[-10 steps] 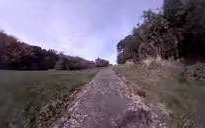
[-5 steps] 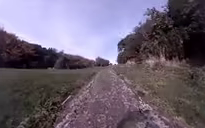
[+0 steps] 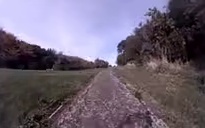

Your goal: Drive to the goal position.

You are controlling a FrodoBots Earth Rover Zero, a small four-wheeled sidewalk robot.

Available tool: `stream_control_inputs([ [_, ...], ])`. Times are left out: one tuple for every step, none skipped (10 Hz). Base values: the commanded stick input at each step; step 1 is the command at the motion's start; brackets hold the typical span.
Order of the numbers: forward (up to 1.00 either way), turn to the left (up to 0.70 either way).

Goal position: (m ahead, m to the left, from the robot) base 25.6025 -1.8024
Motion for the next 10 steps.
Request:
stream_control_inputs([
  [0.85, 0.0],
  [0.85, 0.0],
  [0.85, 0.0],
  [0.85, 0.0],
  [0.85, 0.0],
  [0.85, 0.0],
  [0.85, 0.0],
  [0.85, 0.0],
  [0.85, 0.0],
  [0.85, 0.0],
])
